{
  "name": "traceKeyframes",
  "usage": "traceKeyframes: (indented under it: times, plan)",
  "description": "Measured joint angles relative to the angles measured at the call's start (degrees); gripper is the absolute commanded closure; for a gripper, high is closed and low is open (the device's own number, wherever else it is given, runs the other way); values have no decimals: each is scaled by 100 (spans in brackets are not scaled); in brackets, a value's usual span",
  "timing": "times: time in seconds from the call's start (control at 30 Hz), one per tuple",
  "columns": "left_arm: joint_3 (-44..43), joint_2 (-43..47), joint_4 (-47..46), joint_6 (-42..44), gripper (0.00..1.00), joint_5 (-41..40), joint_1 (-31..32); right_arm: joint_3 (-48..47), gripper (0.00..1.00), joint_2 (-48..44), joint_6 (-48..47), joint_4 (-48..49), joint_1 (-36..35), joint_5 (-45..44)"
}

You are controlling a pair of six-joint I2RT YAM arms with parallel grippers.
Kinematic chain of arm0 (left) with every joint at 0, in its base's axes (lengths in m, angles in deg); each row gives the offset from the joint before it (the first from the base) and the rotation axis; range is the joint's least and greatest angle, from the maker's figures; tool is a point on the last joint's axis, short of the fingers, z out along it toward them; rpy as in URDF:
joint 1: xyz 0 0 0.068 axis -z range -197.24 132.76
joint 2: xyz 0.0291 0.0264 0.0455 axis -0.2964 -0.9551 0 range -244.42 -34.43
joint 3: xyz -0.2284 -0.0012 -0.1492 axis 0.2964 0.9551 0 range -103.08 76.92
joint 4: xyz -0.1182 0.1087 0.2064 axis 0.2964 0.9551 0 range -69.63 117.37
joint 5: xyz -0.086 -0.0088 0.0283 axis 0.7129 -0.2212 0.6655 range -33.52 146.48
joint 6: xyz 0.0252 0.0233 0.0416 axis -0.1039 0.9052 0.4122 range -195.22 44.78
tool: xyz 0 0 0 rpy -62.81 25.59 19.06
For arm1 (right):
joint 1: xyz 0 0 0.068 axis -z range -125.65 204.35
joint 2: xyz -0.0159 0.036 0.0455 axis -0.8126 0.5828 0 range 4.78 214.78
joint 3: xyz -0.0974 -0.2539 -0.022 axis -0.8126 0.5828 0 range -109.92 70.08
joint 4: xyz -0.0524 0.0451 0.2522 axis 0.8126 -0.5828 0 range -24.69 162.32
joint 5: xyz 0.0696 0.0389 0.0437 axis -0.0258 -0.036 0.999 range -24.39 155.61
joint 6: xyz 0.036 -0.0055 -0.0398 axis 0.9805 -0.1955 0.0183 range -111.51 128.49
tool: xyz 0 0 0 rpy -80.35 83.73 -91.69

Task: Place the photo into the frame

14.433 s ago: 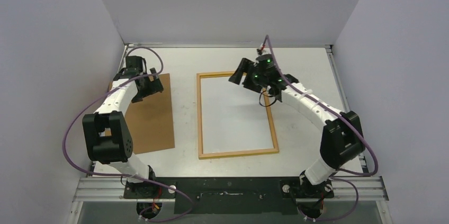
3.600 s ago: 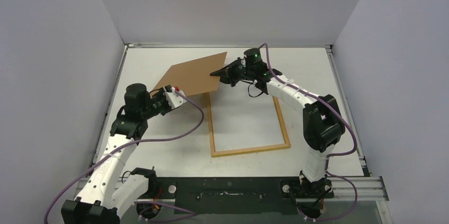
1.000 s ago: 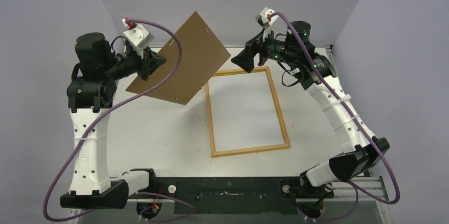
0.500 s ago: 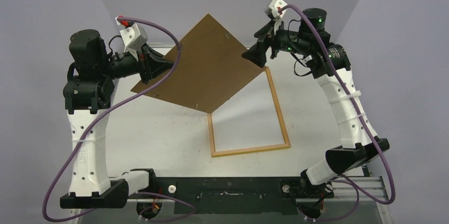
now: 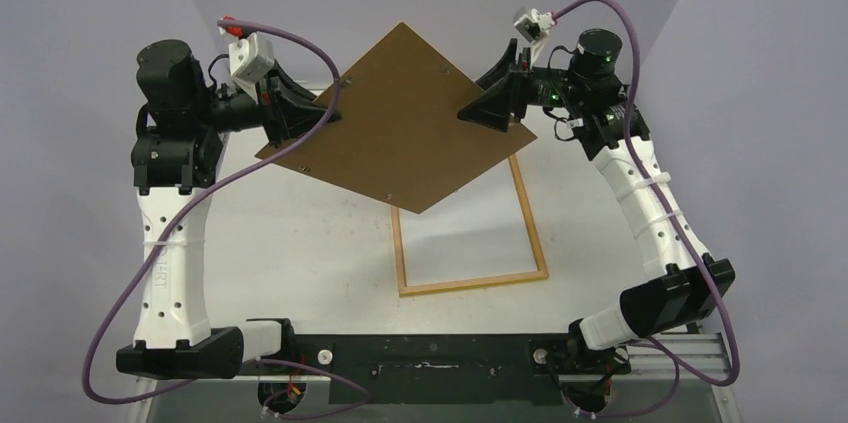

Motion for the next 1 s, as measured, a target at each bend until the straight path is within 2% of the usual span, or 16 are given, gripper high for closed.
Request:
traceKeyframes:
  times: [0.1,0.13,0.27,0.47,0.83,1.0]
  plan:
    - [26,-28,-118,-46,100,42,-2,728,45,-50,1893,2269,81,463]
    - [33,-35,-146,-59,100,57,-2,809,45,-37,2286,2723,92,557]
    - [59,-48,-229,-87,100,83,-2,717,46,-42,2841,3394,92,839]
    - [138,-52,-457,-262,100,125,0,684,48,-70,3093,3770,90,977]
    - [332,-52,-857,-693,100,118,-2,682,36,-70,3318,3845,76,960]
    - [404,-50,-898,-752,100,17,0,503,36,-33,3296,3484,55,769]
